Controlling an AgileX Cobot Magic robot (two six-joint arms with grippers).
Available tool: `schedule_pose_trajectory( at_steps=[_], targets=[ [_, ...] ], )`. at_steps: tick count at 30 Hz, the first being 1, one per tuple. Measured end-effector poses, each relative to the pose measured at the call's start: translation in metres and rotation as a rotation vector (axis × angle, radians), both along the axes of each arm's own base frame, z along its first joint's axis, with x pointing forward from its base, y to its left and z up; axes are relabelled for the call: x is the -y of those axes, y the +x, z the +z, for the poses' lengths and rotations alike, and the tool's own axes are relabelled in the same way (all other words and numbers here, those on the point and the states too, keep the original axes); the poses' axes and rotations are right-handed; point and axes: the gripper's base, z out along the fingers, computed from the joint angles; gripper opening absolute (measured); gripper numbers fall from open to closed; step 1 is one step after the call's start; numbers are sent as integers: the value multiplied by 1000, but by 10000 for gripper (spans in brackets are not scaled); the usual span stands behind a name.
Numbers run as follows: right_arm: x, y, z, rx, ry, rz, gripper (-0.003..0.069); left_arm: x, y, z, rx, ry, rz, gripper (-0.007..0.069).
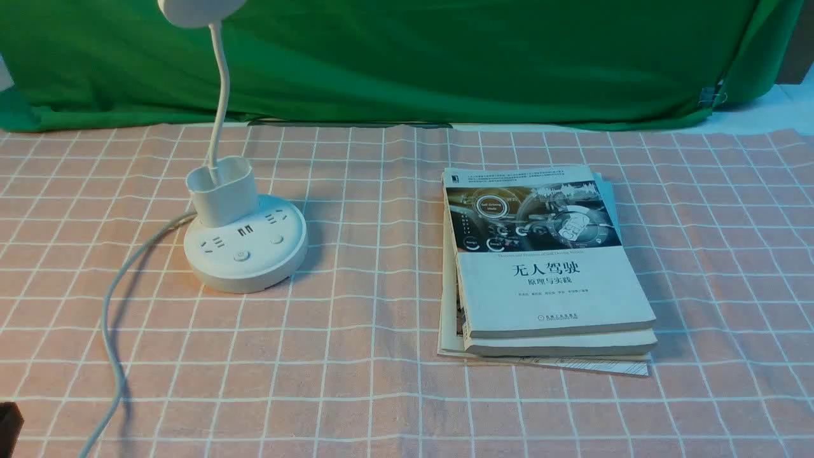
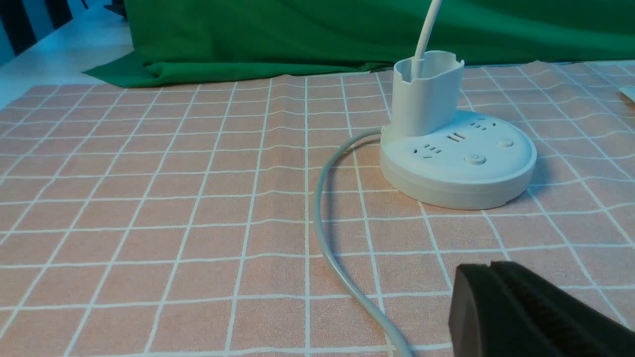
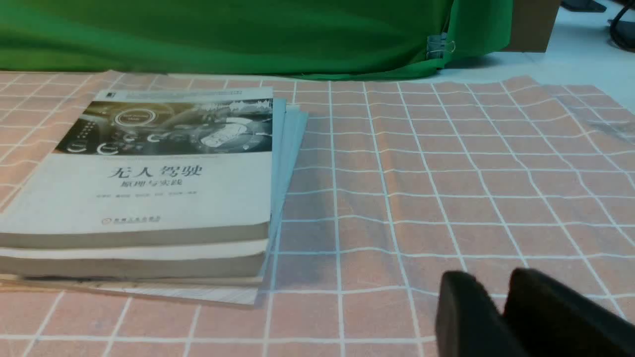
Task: Turn on the table lamp on the pink coffee tablecloth with your hand.
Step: 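Press the power button on the lamp base to turn the lamp on with the left gripper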
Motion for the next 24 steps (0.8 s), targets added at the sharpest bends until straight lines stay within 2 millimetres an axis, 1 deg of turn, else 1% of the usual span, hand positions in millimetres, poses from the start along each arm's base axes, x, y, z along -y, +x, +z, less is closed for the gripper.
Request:
schedule_pose_trajectory(
  at_steps=[24],
  targets=[
    [0, 0, 0, -1, 0, 0, 236, 0, 0, 0, 0, 4, 0, 21]
  ],
)
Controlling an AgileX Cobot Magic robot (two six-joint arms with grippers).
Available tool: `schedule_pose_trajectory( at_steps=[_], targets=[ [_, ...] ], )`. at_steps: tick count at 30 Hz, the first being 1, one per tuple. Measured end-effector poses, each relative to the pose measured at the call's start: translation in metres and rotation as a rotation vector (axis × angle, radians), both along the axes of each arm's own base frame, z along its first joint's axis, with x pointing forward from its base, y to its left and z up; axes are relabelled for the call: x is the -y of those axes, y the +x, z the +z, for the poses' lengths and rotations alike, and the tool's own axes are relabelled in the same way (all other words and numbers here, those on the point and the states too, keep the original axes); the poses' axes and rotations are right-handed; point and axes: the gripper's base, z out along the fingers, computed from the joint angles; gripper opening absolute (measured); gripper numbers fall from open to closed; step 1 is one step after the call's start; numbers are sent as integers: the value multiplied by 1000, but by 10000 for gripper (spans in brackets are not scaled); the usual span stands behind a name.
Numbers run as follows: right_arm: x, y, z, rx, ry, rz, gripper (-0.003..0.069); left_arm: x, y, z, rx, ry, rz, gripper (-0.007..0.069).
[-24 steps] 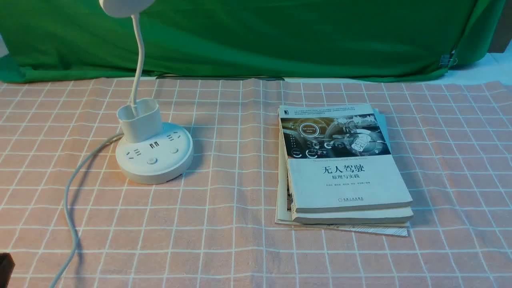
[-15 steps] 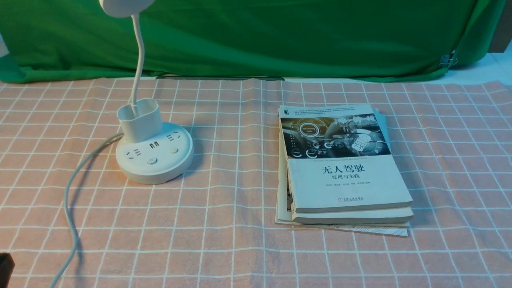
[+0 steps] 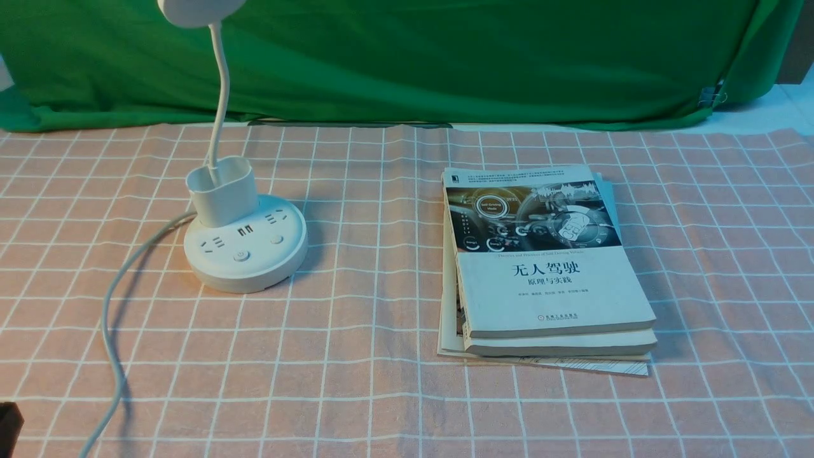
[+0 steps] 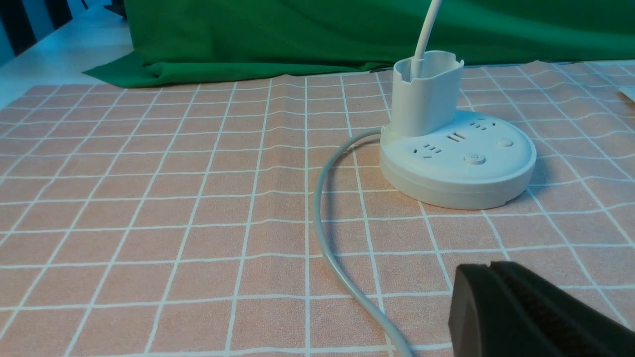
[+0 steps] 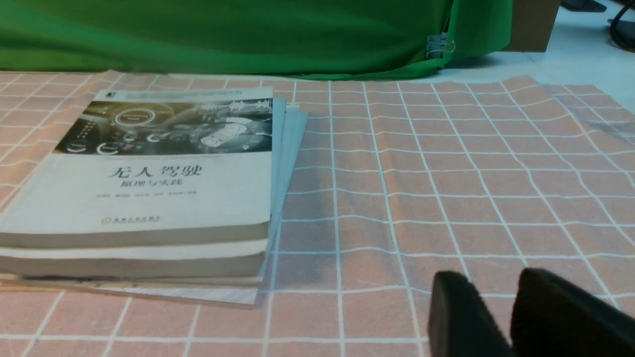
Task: Turn on the table lamp on the pink coffee tablecloth with your hand.
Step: 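Press the power button on the lamp base to turn the lamp on with the left gripper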
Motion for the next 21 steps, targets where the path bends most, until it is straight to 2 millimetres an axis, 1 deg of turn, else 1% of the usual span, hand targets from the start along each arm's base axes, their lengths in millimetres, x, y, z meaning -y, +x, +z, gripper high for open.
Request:
schedule_pose_trajectory(
  at_steps=[8, 11, 15, 19, 21],
  targets=[
    [0, 0, 0, 0, 0, 0, 239, 0, 0, 0, 1, 9, 1, 21],
    [0, 0, 0, 0, 0, 0, 239, 0, 0, 2, 27, 9, 1, 21],
    [0, 0, 0, 0, 0, 0, 239, 0, 1, 15, 169, 8, 1, 21],
    [0, 0, 0, -1, 0, 0, 239, 0, -3, 43, 475, 31, 1, 21],
    [0, 0, 0, -1, 0, 0, 239, 1, -7, 53, 597, 43, -2, 21]
  ],
)
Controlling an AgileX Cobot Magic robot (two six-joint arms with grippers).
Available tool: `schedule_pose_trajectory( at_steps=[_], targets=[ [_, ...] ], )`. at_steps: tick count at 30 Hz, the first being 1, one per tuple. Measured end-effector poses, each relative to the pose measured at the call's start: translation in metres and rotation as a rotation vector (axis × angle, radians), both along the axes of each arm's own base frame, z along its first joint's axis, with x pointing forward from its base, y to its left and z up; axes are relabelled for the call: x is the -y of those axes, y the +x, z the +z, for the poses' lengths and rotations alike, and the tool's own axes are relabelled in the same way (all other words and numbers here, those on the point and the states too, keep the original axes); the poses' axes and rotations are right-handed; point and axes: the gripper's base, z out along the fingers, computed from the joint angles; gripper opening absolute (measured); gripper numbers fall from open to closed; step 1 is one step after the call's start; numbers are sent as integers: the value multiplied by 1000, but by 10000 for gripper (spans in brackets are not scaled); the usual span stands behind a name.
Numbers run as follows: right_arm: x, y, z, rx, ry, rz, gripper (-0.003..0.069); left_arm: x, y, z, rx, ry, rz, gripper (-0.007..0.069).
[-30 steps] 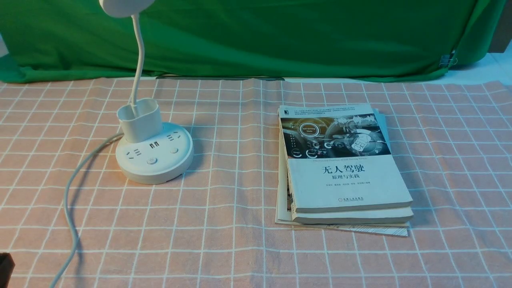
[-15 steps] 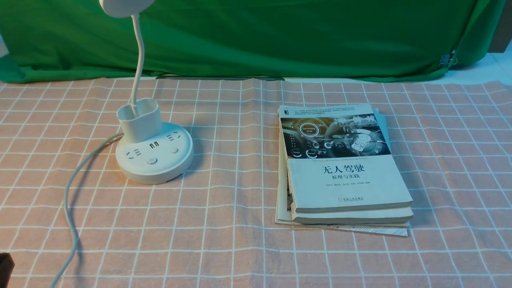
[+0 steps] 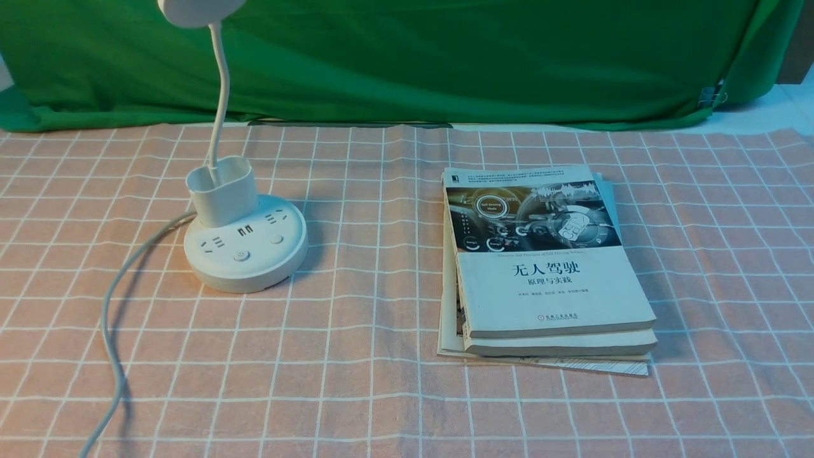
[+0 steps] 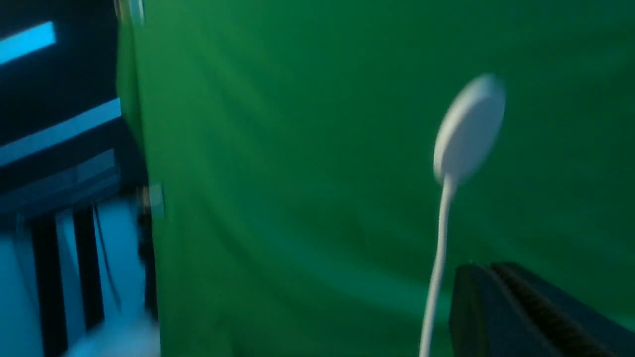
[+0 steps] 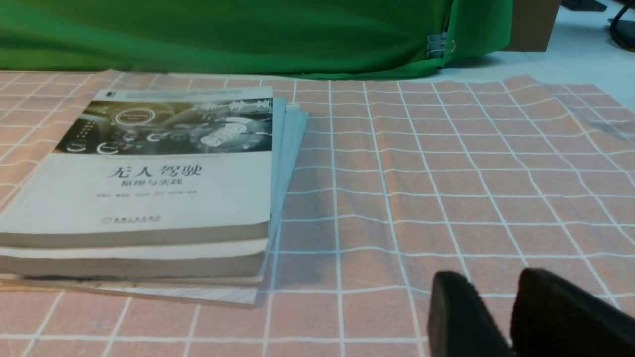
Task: Turn on the table lamp on the pink coffee tablecloth with your hand.
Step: 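Press the power button on the lamp base to turn the lamp on with the left gripper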
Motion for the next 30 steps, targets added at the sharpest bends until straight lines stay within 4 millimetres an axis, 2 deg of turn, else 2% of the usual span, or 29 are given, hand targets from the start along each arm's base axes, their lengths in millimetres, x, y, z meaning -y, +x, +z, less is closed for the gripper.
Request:
schedule_pose_trajectory(
  at_steps=[5, 10, 12, 13, 14, 15, 16, 18, 19, 20, 22, 24, 25, 26, 27, 30],
  targets=[
    [0, 0, 0, 0, 0, 0, 239, 1, -12, 20, 258, 3, -12, 21],
    [0, 0, 0, 0, 0, 0, 239, 1, -21, 29, 394, -81, -76, 21],
    [0, 0, 0, 0, 0, 0, 239, 1, -28, 41, 463, -150, -136, 21],
    [0, 0, 0, 0, 0, 0, 239, 1, -33, 54, 491, -172, -156, 21],
    [0, 0, 0, 0, 0, 0, 239, 1, -34, 57, 496, -176, -159, 21],
    [0, 0, 0, 0, 0, 0, 239, 0, -41, 79, 504, -197, -174, 21],
    [0, 0, 0, 0, 0, 0, 239, 0, -44, 90, 492, -201, -173, 21],
    [0, 0, 0, 0, 0, 0, 239, -1, -45, 116, 381, -210, -154, 21],
    [0, 0, 0, 0, 0, 0, 239, -1, -44, 116, 376, -209, -153, 21],
    [0, 0, 0, 0, 0, 0, 239, -1, -37, 125, 260, -199, -124, 21],
    [0, 0, 0, 0, 0, 0, 239, -1, -18, 124, 68, -189, -87, 21],
    [0, 0, 0, 0, 0, 0, 239, -1, 1, 113, -107, -193, -65, 21],
    [0, 0, 0, 0, 0, 0, 239, -1, 18, 100, -237, -213, -57, 21],
    [0, 0, 0, 0, 0, 0, 239, -1, 20, 98, -256, -218, -56, 21],
    [0, 0, 0, 0, 0, 0, 239, 0, 39, 81, -407, -284, -57, 21],
    [0, 0, 0, 0, 0, 0, 239, 3, 64, 56, -598, -470, -74, 21]
  ],
)
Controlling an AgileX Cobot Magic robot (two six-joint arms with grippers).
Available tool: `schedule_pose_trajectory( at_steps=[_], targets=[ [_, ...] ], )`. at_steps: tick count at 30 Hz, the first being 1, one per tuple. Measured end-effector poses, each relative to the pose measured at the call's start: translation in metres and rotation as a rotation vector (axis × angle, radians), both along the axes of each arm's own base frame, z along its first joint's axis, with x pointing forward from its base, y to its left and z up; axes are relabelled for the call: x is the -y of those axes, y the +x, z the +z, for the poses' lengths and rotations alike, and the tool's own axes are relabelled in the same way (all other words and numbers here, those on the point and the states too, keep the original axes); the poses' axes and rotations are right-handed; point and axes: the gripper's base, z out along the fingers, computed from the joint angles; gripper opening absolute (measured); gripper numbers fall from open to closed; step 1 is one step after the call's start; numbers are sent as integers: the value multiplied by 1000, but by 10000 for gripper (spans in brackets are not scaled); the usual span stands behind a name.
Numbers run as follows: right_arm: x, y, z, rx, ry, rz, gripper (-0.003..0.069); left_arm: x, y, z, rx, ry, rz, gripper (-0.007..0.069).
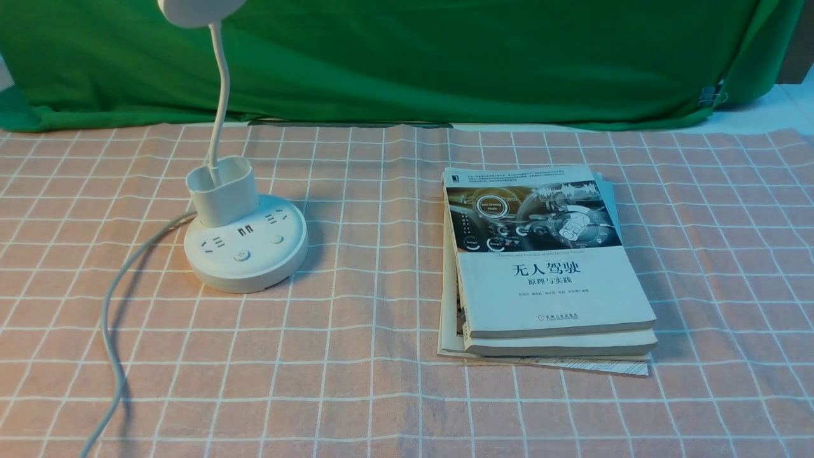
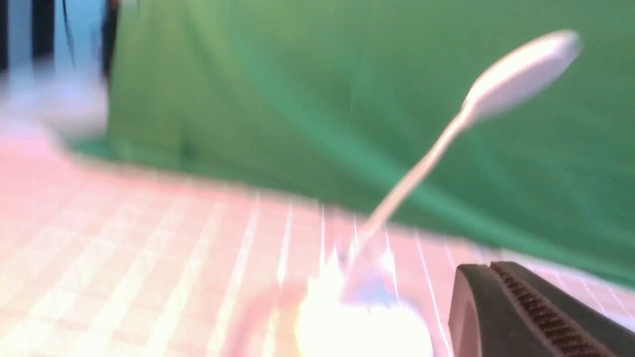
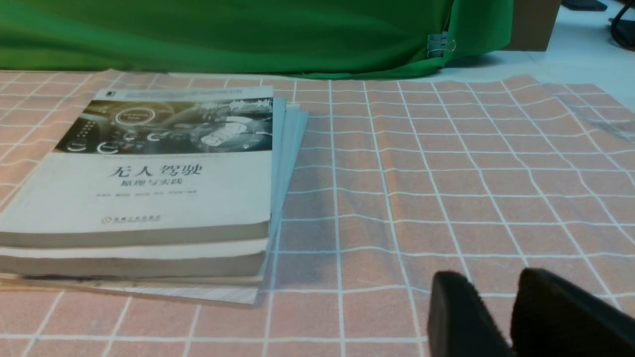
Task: Turn on the table lamp on the pink coffee tablecloth with your hand.
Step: 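Press the power button on the lamp base to turn the lamp on with the left gripper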
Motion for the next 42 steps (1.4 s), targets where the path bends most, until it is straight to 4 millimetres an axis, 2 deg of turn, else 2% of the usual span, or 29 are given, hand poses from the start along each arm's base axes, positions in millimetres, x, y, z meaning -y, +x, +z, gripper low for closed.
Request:
schedule_pose_trajectory(
  at_steps=[4, 5, 8, 11, 12, 15, 20, 21, 23, 29, 36, 42],
  targets=[
    [0, 0, 0, 0, 0, 0, 239, 5, 28, -25, -215, -186, 9, 21],
    [0, 0, 0, 0, 0, 0, 239, 7, 39, -37, -302, -203, 3, 21],
    [0, 0, 0, 0, 0, 0, 239, 14, 58, -53, -469, -216, -50, 21],
    [0, 0, 0, 0, 0, 0, 239, 26, 88, -57, -621, -198, -183, 21],
    [0, 0, 0, 0, 0, 0, 239, 27, 89, -60, -636, -184, -195, 21],
    [0, 0, 0, 0, 0, 0, 239, 37, 128, -54, -696, -180, -292, 21],
    [0, 0, 0, 0, 0, 0, 239, 58, 176, -49, -713, -74, -356, 21],
    [0, 0, 0, 0, 0, 0, 239, 61, 180, -51, -724, -62, -359, 21],
    [0, 0, 0, 0, 0, 0, 239, 78, 205, -52, -750, 25, -365, 21],
    [0, 0, 0, 0, 0, 0, 239, 106, 253, -67, -812, 233, -327, 21],
    [0, 0, 0, 0, 0, 0, 239, 116, 283, -95, -863, 336, -326, 21],
    [0, 0, 0, 0, 0, 0, 239, 116, 290, -113, -887, 378, -326, 21]
  ],
)
